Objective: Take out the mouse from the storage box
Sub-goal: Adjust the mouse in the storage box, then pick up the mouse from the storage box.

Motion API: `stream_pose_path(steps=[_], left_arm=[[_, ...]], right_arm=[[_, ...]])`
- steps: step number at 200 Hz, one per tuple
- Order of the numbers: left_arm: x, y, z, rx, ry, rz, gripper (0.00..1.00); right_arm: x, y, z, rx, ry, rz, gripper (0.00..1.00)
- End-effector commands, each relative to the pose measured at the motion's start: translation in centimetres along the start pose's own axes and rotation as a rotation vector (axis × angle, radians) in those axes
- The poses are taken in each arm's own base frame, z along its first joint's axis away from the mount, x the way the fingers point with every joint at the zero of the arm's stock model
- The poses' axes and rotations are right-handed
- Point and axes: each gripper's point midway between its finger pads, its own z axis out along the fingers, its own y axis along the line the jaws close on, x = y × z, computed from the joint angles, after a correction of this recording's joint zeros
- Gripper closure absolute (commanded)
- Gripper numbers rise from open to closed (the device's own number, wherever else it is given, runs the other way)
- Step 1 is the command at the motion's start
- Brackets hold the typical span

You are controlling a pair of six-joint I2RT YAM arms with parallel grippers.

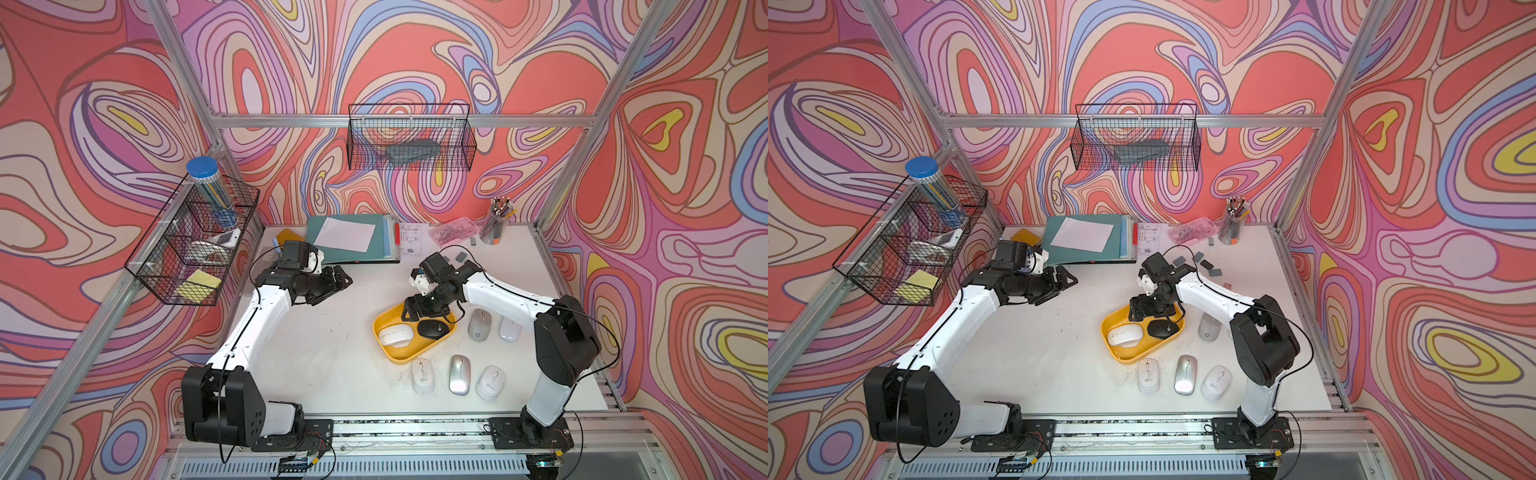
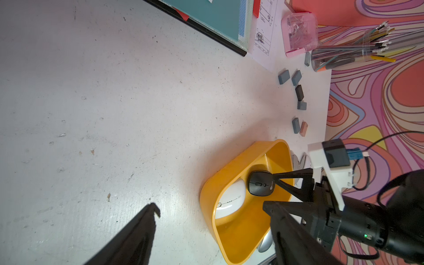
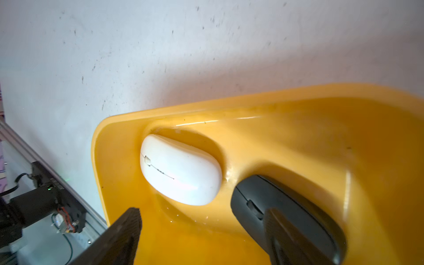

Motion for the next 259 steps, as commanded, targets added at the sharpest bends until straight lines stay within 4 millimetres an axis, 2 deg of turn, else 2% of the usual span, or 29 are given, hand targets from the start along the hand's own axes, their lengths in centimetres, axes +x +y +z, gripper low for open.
stream_pose_path(steps=[1,18,47,51,65,86,93,128,184,216,259], left_arm=[[0.4,0.1,0.3,-0.003,0.017,0.009,0.18],[0.5,0.1,0.3,-0.006,0.016,0.014,0.18],[0.5,0.0,0.4,-0.006,0.017,0.018,0.18],[0.5,0.0,0.4,-0.006,0.018,0.018,0.18],[0.5,0.0,0.5,-0.005,0.021,0.017,0.18],[0.5,-0.1,0.4,-0.001,0.018,0.022,0.18],[0.5,-0.1,0.4,0.0,0.018,0.024,0.18],[0.6,-0.2,0.3,0.001,0.019,0.028,0.18],[0.6,-0.4,0.4,0.006,0.025,0.037,0.18],[0.6,-0.3,0.4,0.004,0.028,0.037,0.18],[0.7,-0.2,0.5,0.0,0.031,0.035,0.18]], right_arm=[[1.1,-1.2,-0.7,0.142,0.039,-0.179,0.14],[1.5,-0.7,-0.1,0.164,0.065,-0.246,0.14],[2.6,1.4,1.5,0.182,0.043,-0.465,0.15],[2.1,2.1,0.8,0.164,0.007,-0.474,0.15],[1.7,2.4,0.7,0.15,-0.029,-0.508,0.14],[1.3,2.0,1.2,0.177,-0.009,-0.566,0.14],[1.5,1.7,2.3,0.179,0.028,-0.579,0.14],[1.7,2.4,4.4,0.112,0.081,-0.702,0.14],[3.2,3.2,5.0,0.022,0.082,-0.818,0.14],[4.1,2.9,6.4,-0.009,0.11,-0.895,0.14],[2.3,3.5,7.4,-0.005,0.057,-0.969,0.14]])
